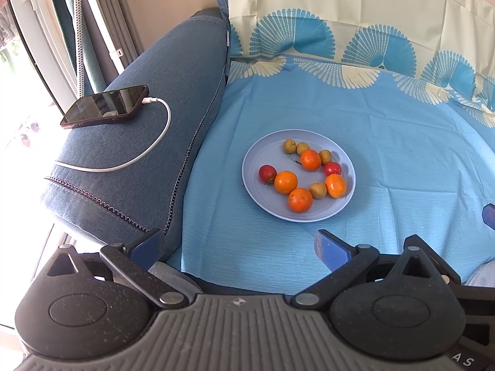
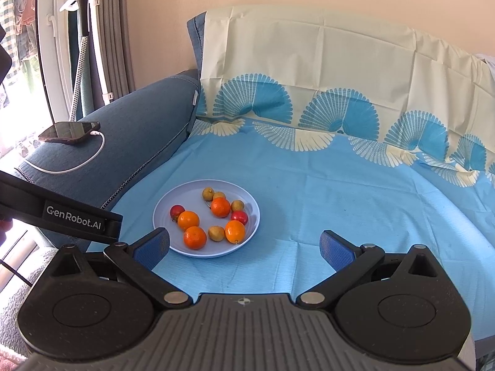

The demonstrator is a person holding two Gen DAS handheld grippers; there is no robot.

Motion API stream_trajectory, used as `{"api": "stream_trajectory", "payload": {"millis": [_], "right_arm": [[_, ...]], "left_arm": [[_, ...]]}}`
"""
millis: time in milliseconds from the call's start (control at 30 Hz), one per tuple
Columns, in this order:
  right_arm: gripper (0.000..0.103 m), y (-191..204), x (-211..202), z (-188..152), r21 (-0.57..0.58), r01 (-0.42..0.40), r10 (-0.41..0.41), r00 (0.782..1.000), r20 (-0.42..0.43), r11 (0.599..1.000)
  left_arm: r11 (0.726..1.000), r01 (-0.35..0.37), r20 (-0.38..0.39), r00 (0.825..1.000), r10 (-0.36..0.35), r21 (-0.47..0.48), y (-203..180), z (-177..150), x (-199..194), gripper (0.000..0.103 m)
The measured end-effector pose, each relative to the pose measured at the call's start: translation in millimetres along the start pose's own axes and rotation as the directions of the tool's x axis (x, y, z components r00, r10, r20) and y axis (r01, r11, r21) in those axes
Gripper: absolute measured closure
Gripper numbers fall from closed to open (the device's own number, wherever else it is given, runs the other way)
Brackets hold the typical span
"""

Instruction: Organize fruits

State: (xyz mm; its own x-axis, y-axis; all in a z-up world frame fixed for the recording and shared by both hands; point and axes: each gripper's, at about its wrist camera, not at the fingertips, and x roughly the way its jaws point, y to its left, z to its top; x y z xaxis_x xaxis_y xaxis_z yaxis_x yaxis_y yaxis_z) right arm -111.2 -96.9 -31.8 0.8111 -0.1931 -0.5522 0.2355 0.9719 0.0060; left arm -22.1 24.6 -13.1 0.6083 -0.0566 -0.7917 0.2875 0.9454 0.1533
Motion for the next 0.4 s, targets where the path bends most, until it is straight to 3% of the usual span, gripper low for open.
{"api": "stream_trajectory", "payload": {"millis": [400], "right_arm": [[0.001,-0.9,-0.7,0.7,0.002,0.0,0.0,1.0,-0.001,1.0]], "left_arm": [[1.0,-0.007,0.005,1.0,0.007,0.005,-1.6,-0.7,-0.5,0.0]]}}
